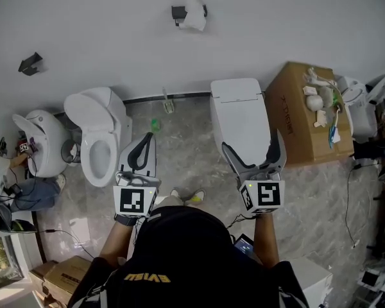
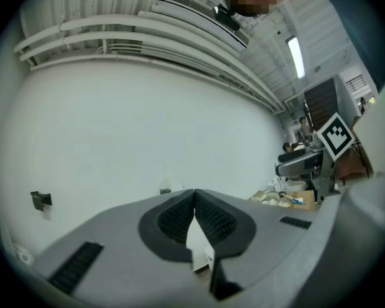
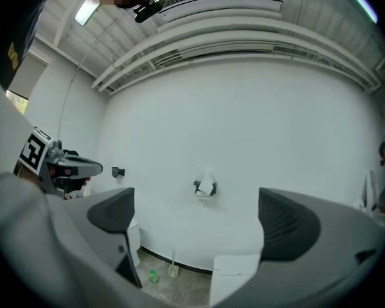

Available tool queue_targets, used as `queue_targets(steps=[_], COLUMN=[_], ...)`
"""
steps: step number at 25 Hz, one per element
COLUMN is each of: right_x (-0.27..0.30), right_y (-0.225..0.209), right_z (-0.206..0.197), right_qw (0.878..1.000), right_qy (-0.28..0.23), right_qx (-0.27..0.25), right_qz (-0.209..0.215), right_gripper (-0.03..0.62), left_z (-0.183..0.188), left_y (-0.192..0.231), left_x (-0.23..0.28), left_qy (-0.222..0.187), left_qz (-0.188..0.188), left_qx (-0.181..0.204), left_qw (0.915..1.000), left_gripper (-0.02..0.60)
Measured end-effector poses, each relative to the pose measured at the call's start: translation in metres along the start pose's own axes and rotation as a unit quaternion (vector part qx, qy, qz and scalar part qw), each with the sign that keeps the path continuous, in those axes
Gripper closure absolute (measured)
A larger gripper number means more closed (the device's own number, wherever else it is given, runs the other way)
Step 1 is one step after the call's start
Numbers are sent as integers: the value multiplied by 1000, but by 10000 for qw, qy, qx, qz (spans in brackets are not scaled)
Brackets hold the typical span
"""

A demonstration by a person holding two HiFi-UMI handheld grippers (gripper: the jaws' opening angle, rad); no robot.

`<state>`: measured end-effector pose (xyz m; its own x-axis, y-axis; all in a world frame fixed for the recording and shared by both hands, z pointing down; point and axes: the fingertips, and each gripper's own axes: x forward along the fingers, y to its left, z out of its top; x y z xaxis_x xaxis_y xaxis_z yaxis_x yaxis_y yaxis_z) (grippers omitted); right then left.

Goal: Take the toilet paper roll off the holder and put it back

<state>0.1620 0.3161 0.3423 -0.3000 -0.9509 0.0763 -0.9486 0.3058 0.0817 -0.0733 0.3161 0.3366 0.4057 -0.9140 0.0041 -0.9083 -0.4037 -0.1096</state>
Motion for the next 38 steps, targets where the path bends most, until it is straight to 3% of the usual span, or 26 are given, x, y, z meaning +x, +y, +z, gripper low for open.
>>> queue_targets(steps=[4, 9, 17, 25, 32, 38], right_x=[6, 9, 27, 75, 144, 209], right_y=[17, 18, 27, 18, 16, 22], right_z=[2, -6, -16, -20, -19, -18], right_qw=[9996, 9989, 9977, 9977, 9972, 9959], right_qy=[39, 135, 226, 372, 529, 688], right_qx=[-138, -123, -184, -260, -281, -338], right_qz=[235, 426, 616, 499, 450, 489], right_gripper=[8, 8, 9, 10, 10, 10], left_z=[-8, -4, -28, -42, -53, -56], left_y=[14, 11, 28, 49, 103, 146], left_x=[-4, -5, 2, 54, 110, 159], left_qy=[124, 89, 459, 383, 286, 147], left_qz=[103, 208, 368, 242, 325, 415], left_qx=[162, 65, 45, -89, -135, -476], left_qw=[9997, 9997, 9983, 9989, 9990, 9979], left_gripper=[569, 569, 569, 569, 569, 569])
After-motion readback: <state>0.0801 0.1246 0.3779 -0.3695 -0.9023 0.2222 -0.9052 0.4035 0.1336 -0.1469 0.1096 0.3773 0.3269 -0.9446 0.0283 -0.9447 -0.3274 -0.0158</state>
